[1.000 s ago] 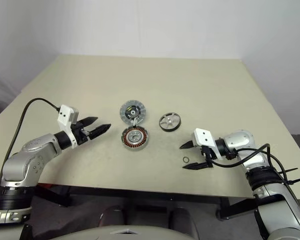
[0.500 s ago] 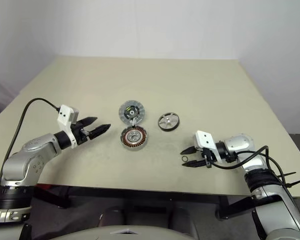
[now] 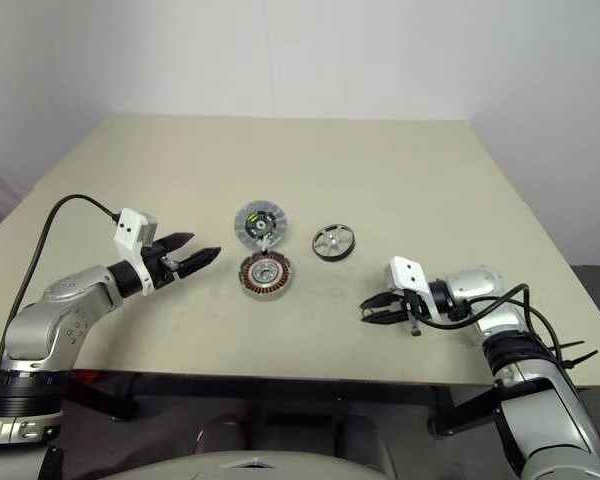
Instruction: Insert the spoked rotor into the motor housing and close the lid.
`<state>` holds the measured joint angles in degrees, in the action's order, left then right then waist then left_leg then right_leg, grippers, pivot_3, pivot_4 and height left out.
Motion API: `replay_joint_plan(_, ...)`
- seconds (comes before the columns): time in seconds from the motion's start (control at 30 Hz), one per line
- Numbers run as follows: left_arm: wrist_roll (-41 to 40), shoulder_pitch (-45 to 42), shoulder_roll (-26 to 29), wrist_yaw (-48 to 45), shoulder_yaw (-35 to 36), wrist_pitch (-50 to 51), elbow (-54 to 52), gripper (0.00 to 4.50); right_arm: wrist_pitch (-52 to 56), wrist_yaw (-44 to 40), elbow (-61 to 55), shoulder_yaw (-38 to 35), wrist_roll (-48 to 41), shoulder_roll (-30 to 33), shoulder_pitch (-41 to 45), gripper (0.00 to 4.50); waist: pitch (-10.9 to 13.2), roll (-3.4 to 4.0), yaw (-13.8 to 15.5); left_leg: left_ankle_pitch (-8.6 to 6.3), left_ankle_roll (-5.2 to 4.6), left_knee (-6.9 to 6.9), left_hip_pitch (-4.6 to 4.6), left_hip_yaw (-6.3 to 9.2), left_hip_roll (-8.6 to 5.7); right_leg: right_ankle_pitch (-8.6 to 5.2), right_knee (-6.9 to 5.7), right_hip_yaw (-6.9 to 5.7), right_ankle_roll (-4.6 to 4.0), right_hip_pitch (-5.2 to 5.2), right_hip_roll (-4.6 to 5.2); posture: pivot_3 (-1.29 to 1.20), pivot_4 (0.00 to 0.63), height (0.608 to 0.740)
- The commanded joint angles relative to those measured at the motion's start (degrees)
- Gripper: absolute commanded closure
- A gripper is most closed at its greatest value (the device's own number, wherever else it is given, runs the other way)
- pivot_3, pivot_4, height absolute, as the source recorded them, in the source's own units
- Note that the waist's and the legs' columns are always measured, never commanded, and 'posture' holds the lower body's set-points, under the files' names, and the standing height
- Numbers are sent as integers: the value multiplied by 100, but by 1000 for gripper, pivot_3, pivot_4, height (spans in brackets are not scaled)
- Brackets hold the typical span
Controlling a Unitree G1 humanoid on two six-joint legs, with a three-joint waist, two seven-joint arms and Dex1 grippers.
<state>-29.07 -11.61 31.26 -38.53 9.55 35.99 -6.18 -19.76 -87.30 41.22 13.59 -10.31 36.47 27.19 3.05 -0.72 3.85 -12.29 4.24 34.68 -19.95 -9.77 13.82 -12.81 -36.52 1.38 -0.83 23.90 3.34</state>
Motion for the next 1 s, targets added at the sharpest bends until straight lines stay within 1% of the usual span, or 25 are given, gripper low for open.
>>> replay_joint_plan(0.03,7,-133,65,-25,85,-123,-89,0,350,193,11,-172,31,-56,91,3908,1,-3,1,1,-1,0,0,0,-1,-1,0,-1,2,0,0,0,0,740)
replay_joint_plan(0.17,10,-139,59,-20,88,-120,-84,0,1064,229,-513,-298,-216,-217,191,3908,5,0,-27,1,-1,0,2,10,-1,-1,0,-2,3,6,-2,0,0,740)
replay_joint_plan(0.27,8,-148,51,-12,91,-121,-78,0,1898,228,-1099,-371,-473,-330,326,3908,12,11,-33,2,1,-2,-3,24,0,3,-7,-2,-4,16,-3,0,0,740)
replay_joint_plan(0.37,-2,-134,42,-1,95,-111,-104,0,2614,346,-1580,-443,-701,-449,489,3908,12,13,-12,4,4,-14,-6,36,2,26,-12,-9,-44,22,-2,0,0,740)
replay_joint_plan(0.47,-13,-127,34,13,102,-95,-121,0,3425,533,-2004,-554,-999,-607,761,3908,13,15,7,6,7,-46,-15,37,4,25,14,-24,-46,37,-3,0,0,740)
replay_joint_plan(0.53,-23,-115,33,21,113,-87,-134,0,3675,626,-2258,-569,-1084,-713,879,3908,14,16,21,7,8,-55,-21,39,7,22,25,-36,-49,37,-3,0,0,740)
replay_joint_plan(0.77,-25,-123,22,52,117,-88,-130,0,3742,1041,-2548,-239,-826,-1223,1232,3908,14,16,19,9,23,-63,-39,42,10,21,65,-49,-49,33,-1,0,0,740)
replay_joint_plan(1.0,-26,-79,37,63,145,-96,-171,0,3538,1483,-2085,220,-244,-1750,1484,3908,15,17,14,13,33,-66,-27,51,11,22,61,-54,-49,23,-2,0,0,740)
